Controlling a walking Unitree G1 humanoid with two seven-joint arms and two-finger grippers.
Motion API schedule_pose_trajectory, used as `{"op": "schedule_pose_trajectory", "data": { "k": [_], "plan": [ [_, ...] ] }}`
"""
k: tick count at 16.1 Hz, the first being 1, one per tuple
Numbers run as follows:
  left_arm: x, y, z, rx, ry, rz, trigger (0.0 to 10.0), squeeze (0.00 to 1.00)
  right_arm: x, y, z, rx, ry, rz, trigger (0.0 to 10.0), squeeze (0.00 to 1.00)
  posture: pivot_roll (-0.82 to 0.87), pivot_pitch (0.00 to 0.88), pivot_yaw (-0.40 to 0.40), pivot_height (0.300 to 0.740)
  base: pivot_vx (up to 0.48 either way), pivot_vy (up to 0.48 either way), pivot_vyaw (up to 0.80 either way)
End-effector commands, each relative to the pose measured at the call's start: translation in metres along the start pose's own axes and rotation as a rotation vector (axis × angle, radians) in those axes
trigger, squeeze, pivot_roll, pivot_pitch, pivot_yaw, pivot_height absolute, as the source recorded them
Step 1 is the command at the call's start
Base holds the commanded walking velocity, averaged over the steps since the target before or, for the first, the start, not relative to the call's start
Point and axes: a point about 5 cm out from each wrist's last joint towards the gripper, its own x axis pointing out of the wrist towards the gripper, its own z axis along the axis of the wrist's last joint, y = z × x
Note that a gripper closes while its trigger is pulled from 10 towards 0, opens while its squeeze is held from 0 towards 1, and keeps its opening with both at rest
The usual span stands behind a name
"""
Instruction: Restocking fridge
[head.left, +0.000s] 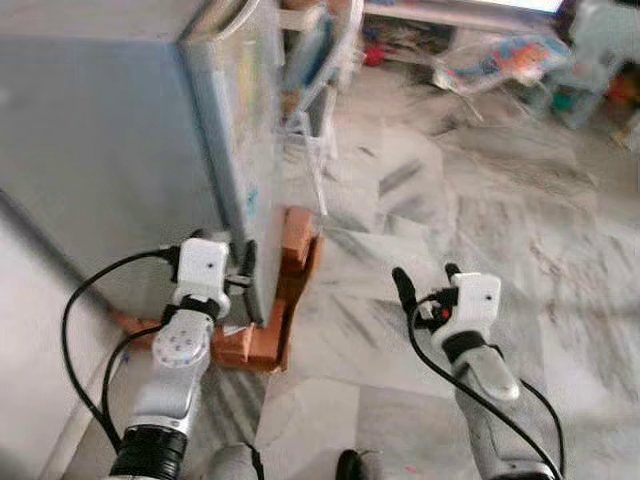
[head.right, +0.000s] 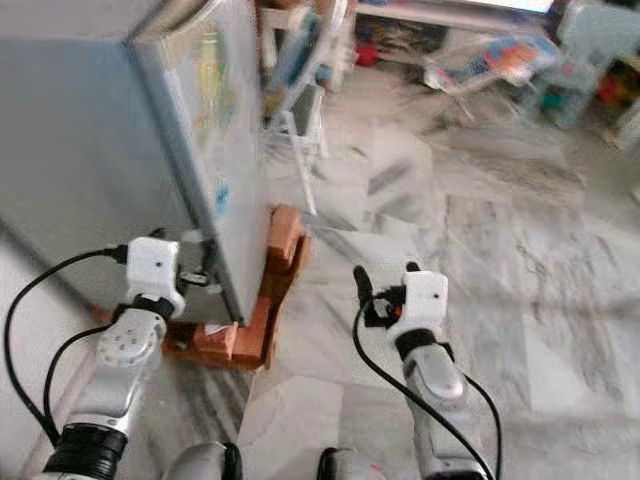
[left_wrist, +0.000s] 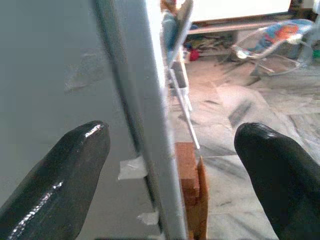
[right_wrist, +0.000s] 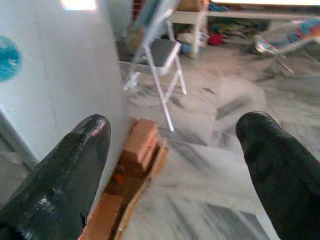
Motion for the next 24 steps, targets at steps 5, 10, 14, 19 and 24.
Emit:
{"op": "schedule_pose_trajectory", "data": {
  "k": [5, 10, 14, 19, 24],
  "plan": [
    [-0.037, 0.009, -0.013, -0.022, 0.029, 0.046, 10.0, 0.0, -0.009, -0.004, 0.007, -0.008, -0.029, -0.035, 10.0, 0.0, 0.09, 0.123, -0.06, 0.74, 0.0, 0.0, -0.73],
    [-0.068, 0.009, -0.023, -0.037, 0.069, 0.064, 10.0, 0.0, -0.013, -0.009, 0.009, -0.034, -0.043, -0.065, 10.0, 0.0, 0.12, 0.131, -0.074, 0.74, 0.0, 0.0, 0.0],
    [-0.07, 0.015, -0.021, -0.036, 0.067, 0.07, 10.0, 0.0, -0.018, -0.014, 0.009, -0.042, -0.048, -0.102, 10.0, 0.0, 0.11, 0.125, -0.07, 0.74, 0.0, 0.0, 0.0],
    [-0.074, 0.012, -0.021, -0.048, 0.077, 0.063, 10.0, 0.0, -0.037, -0.018, 0.007, -0.034, -0.048, -0.137, 10.0, 0.0, 0.11, 0.116, -0.071, 0.74, 0.0, 0.0, 0.0],
    [-0.065, 0.003, -0.025, -0.059, 0.078, 0.039, 10.0, 0.0, -0.031, -0.013, -0.001, -0.026, -0.036, -0.143, 10.0, 0.0, 0.13, 0.033, -0.066, 0.74, 0.0, 0.0, 0.0]
  ]
}}
